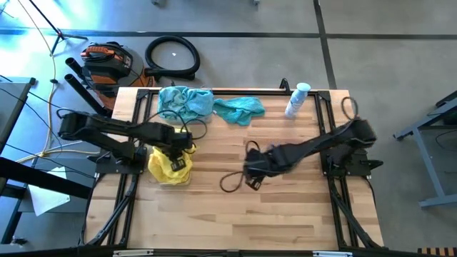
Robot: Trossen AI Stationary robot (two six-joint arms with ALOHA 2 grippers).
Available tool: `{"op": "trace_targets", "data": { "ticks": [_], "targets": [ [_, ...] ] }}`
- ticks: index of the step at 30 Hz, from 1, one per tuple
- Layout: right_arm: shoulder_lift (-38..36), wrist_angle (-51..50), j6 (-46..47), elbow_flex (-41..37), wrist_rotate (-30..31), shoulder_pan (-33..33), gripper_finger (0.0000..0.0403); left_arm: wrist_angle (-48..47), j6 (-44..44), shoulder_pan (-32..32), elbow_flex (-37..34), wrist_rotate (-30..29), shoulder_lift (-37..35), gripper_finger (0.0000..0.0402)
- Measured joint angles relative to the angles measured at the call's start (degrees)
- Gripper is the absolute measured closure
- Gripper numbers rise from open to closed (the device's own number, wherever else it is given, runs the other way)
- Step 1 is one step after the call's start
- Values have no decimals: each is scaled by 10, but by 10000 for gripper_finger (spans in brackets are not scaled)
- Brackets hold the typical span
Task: Sort microfiber towel by color & place in baskets
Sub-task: Put the yellow towel into the bottom transparent bin
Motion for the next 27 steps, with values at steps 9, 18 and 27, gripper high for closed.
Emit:
{"op": "trace_targets", "data": {
  "ticks": [9,18,27],
  "targets": [
    [-165,113,122,-191,52,52,247,-7,-59,0,23,5,17,401],
    [-254,114,110,-238,107,67,247,-155,-145,0,141,0,-61,401],
    [-265,108,69,-242,110,61,247,-213,-204,-10,211,-35,-114,401]
  ]
}}
